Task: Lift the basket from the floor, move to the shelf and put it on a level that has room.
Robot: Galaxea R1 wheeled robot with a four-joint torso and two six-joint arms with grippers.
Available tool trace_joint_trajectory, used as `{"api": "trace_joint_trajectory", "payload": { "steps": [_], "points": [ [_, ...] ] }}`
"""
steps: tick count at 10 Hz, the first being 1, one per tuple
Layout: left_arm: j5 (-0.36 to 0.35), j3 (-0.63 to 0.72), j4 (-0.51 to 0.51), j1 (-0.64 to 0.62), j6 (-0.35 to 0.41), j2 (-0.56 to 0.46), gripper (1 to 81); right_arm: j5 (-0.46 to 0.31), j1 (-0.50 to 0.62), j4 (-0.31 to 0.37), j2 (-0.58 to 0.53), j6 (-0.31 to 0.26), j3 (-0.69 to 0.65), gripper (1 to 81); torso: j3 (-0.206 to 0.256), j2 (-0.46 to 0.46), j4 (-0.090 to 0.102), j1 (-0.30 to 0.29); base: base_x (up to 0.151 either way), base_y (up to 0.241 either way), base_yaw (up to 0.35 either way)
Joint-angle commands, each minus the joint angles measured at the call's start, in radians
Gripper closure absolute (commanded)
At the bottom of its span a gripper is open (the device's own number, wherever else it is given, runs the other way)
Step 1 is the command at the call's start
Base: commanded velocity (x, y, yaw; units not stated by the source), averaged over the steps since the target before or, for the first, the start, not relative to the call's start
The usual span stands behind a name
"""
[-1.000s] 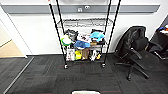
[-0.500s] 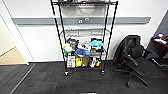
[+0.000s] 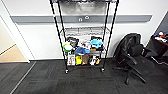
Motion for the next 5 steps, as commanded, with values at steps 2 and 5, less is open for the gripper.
{"api": "trace_joint_trajectory", "payload": {
  "steps": [2, 5],
  "points": [
    [-0.001, 0.058, -0.028, -0.115, -0.003, -0.022, 81.1, -0.017, 0.114, 0.031, 0.008, 0.015, 0.052, 81.1, 0.000, 0.133, 0.000, -0.086, 0.000, 0.000, 0.000],
    [0.056, 0.050, -0.033, -0.169, -0.006, -0.030, 81.1, -0.016, 0.106, 0.032, 0.016, 0.015, 0.054, 81.1, 0.000, 0.237, 0.000, -0.153, 0.000, 0.000, 0.000]
  ]
}}
